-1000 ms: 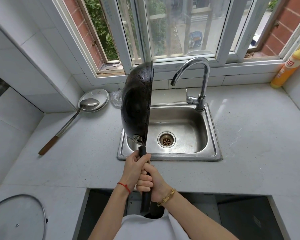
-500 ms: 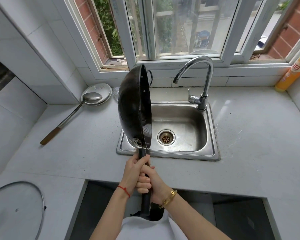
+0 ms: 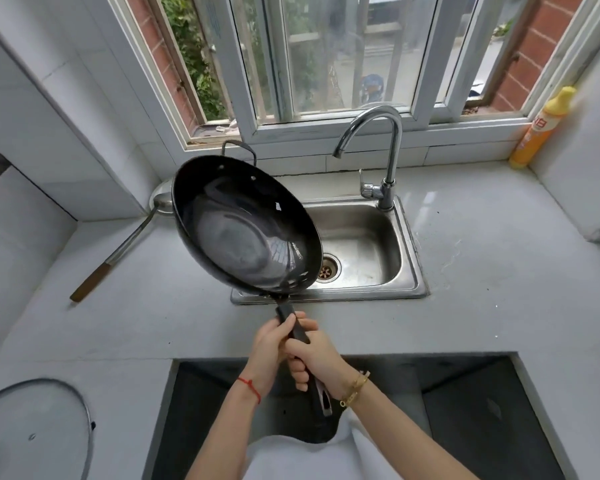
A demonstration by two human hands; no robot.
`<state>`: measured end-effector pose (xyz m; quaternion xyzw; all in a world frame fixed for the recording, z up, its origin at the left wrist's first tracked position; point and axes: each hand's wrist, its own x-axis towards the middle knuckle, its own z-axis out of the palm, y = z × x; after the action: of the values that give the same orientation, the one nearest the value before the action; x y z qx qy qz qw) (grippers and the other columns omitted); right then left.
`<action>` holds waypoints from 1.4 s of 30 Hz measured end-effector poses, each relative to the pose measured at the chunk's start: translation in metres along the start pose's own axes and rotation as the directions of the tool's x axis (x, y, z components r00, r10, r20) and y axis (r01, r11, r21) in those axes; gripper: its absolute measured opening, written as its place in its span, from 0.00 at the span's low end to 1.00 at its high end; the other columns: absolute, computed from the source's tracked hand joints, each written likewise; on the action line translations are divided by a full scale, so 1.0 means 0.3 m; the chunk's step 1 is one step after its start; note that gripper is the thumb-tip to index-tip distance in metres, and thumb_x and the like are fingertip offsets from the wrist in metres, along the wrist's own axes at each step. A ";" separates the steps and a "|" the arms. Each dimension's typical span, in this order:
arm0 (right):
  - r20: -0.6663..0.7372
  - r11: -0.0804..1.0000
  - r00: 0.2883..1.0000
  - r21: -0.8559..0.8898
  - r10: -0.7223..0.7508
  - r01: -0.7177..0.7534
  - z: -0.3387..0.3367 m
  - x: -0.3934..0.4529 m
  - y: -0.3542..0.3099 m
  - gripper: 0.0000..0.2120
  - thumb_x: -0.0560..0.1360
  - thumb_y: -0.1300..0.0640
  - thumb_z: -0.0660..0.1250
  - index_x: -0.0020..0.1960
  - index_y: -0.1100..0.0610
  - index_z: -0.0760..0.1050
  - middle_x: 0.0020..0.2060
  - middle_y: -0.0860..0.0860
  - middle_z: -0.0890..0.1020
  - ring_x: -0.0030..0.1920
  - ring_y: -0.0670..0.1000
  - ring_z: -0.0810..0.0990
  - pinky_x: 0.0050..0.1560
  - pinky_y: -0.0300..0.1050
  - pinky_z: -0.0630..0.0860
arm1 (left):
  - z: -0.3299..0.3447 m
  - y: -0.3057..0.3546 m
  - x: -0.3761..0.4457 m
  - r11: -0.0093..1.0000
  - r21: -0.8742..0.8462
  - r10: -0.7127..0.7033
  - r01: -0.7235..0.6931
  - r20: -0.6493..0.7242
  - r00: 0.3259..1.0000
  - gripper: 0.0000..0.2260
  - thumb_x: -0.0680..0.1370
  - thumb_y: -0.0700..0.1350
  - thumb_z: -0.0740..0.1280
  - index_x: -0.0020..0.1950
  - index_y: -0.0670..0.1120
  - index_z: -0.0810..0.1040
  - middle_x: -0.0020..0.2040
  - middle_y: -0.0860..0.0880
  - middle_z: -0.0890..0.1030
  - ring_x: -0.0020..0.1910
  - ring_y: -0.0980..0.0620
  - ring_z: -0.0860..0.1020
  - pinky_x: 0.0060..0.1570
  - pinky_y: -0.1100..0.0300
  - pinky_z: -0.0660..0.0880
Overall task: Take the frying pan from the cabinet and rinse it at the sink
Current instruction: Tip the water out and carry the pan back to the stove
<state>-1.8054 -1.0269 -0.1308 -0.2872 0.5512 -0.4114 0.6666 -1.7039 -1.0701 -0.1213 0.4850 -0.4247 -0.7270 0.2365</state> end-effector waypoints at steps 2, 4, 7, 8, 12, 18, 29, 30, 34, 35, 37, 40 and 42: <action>-0.033 0.996 0.999 -0.082 -0.042 0.040 0.028 -0.019 0.012 0.09 0.75 0.62 0.61 0.36 0.57 0.70 0.22 0.50 0.69 0.20 0.48 0.68 0.21 0.39 0.69 | -0.032 -0.017 -0.012 1.000 0.010 -0.003 0.003 0.010 1.000 0.16 0.81 0.48 0.60 0.62 0.40 0.76 0.56 0.37 0.82 0.40 0.47 0.82 0.41 0.54 0.78; -0.087 0.984 0.993 -0.167 -0.078 0.063 0.065 -0.037 0.041 0.08 0.76 0.62 0.62 0.38 0.57 0.71 0.23 0.51 0.71 0.20 0.48 0.69 0.21 0.39 0.70 | -0.063 -0.040 -0.026 1.000 0.011 -0.020 0.019 0.017 1.000 0.15 0.81 0.46 0.60 0.62 0.39 0.76 0.57 0.38 0.82 0.52 0.41 0.82 0.50 0.50 0.78; -0.181 0.956 0.974 -0.283 -0.135 0.080 0.129 -0.054 0.102 0.10 0.76 0.60 0.63 0.38 0.63 0.74 0.25 0.55 0.73 0.21 0.50 0.72 0.23 0.42 0.72 | -0.103 -0.072 -0.061 0.999 0.030 -0.029 0.027 0.060 0.998 0.14 0.81 0.44 0.61 0.63 0.39 0.75 0.56 0.41 0.83 0.57 0.43 0.81 0.51 0.52 0.78; -0.212 0.947 0.965 -0.311 -0.155 0.084 0.150 -0.060 0.122 0.10 0.76 0.58 0.64 0.40 0.63 0.76 0.25 0.55 0.74 0.21 0.50 0.73 0.23 0.42 0.73 | -0.117 -0.081 -0.076 0.999 0.049 -0.023 0.019 0.076 0.997 0.13 0.81 0.44 0.61 0.63 0.39 0.75 0.56 0.42 0.83 0.56 0.44 0.81 0.50 0.54 0.78; -0.288 0.938 0.933 -0.326 -0.218 0.118 0.226 -0.109 0.175 0.05 0.76 0.58 0.65 0.46 0.60 0.77 0.24 0.48 0.76 0.21 0.46 0.74 0.21 0.40 0.72 | -0.170 -0.115 -0.128 0.998 0.067 -0.018 0.008 0.149 0.989 0.11 0.80 0.41 0.62 0.61 0.40 0.75 0.54 0.41 0.84 0.57 0.44 0.81 0.53 0.56 0.78; -0.391 0.945 0.886 -0.298 -0.251 0.136 0.293 -0.204 0.224 0.07 0.76 0.57 0.66 0.51 0.59 0.77 0.26 0.53 0.78 0.20 0.52 0.75 0.21 0.42 0.72 | -0.197 -0.149 -0.199 0.995 0.092 0.006 -0.033 0.273 0.962 0.12 0.80 0.39 0.63 0.61 0.37 0.75 0.53 0.41 0.84 0.56 0.43 0.81 0.57 0.49 0.77; -0.577 0.953 0.759 -0.215 -0.301 0.214 0.278 -0.385 0.253 0.04 0.78 0.58 0.65 0.52 0.53 0.75 0.21 0.48 0.76 0.18 0.49 0.73 0.19 0.40 0.71 | -0.064 -0.153 -0.270 0.989 0.122 0.009 -0.078 0.484 0.875 0.16 0.75 0.43 0.67 0.60 0.38 0.76 0.56 0.34 0.81 0.57 0.39 0.80 0.59 0.50 0.77; -0.597 0.952 0.742 -0.216 -0.304 0.217 0.267 -0.404 0.258 0.05 0.78 0.58 0.65 0.53 0.53 0.75 0.22 0.48 0.76 0.19 0.50 0.74 0.19 0.40 0.71 | -0.040 -0.157 -0.276 0.989 0.126 0.006 -0.081 0.505 0.863 0.15 0.75 0.43 0.66 0.60 0.39 0.76 0.55 0.35 0.81 0.56 0.40 0.80 0.59 0.50 0.77; -0.672 0.941 0.658 -0.245 -0.339 0.235 0.207 -0.506 0.274 0.07 0.78 0.57 0.65 0.56 0.54 0.74 0.23 0.48 0.77 0.18 0.49 0.74 0.19 0.40 0.71 | 0.082 -0.183 -0.301 0.988 0.125 -0.005 -0.091 0.610 0.792 0.14 0.76 0.43 0.66 0.60 0.39 0.76 0.52 0.38 0.82 0.54 0.43 0.81 0.58 0.51 0.77; -0.688 0.937 0.636 -0.255 -0.348 0.238 0.189 -0.539 0.278 0.08 0.78 0.58 0.65 0.57 0.54 0.74 0.23 0.48 0.77 0.18 0.48 0.74 0.18 0.40 0.71 | 0.120 -0.189 -0.309 0.988 0.125 -0.009 -0.091 0.636 0.772 0.15 0.75 0.43 0.66 0.59 0.38 0.76 0.51 0.39 0.82 0.53 0.43 0.80 0.58 0.51 0.76; -0.727 0.936 0.590 -0.251 -0.350 0.246 0.150 -0.606 0.286 0.08 0.78 0.59 0.65 0.57 0.55 0.74 0.23 0.48 0.77 0.18 0.48 0.73 0.18 0.40 0.70 | 0.200 -0.204 -0.329 0.987 0.129 -0.021 -0.092 0.683 0.730 0.15 0.75 0.43 0.65 0.60 0.37 0.75 0.50 0.40 0.83 0.52 0.44 0.81 0.56 0.51 0.76; -0.786 0.939 0.519 -0.232 -0.335 0.255 0.089 -0.701 0.301 0.06 0.78 0.60 0.65 0.54 0.53 0.75 0.22 0.49 0.76 0.18 0.49 0.73 0.18 0.41 0.70 | 0.321 -0.229 -0.366 0.986 0.140 -0.041 -0.094 0.742 0.669 0.15 0.76 0.42 0.65 0.60 0.36 0.74 0.49 0.42 0.83 0.50 0.45 0.81 0.53 0.53 0.77; -0.821 0.943 0.477 -0.212 -0.314 0.255 0.047 -0.763 0.321 0.04 0.77 0.60 0.65 0.51 0.54 0.75 0.20 0.49 0.76 0.17 0.50 0.73 0.19 0.42 0.70 | 0.402 -0.254 -0.391 0.983 0.156 -0.059 -0.097 0.770 0.635 0.14 0.76 0.42 0.65 0.59 0.36 0.74 0.49 0.42 0.84 0.50 0.45 0.81 0.53 0.52 0.77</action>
<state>-1.7817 -0.7819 -0.0941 -0.1590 0.7609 -0.5860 0.2288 -1.7591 -0.8944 -0.1062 0.1431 -0.5548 -0.8195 -0.0053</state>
